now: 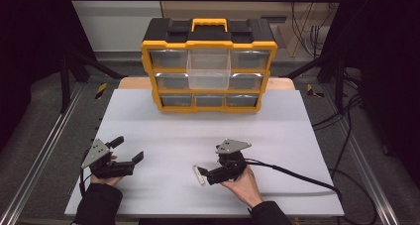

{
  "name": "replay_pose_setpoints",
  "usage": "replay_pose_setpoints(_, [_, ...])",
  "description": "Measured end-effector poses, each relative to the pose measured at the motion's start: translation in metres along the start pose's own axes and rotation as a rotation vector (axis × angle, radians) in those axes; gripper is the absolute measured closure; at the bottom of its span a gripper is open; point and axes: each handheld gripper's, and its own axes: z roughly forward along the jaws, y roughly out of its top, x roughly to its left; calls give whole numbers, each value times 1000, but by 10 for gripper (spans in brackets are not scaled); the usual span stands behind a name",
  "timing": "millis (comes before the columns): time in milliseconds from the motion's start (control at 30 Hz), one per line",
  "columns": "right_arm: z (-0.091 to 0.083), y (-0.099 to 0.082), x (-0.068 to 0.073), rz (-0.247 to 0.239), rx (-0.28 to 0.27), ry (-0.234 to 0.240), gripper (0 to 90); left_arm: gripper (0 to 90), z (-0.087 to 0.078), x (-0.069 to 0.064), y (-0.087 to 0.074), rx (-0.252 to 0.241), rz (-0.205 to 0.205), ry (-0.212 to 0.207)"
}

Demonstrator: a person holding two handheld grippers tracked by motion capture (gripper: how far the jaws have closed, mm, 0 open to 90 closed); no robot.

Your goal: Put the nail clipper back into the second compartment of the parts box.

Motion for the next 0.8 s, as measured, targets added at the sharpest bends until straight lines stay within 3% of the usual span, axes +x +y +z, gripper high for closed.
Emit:
replay_pose_setpoints(633, [31,-4,18,-55,116,17,100,26,0,0,0,9,1,-1])
replay_pose_setpoints(800, [37,-6,16,-40,147,9,153,26,1,0,0,13,3,-1])
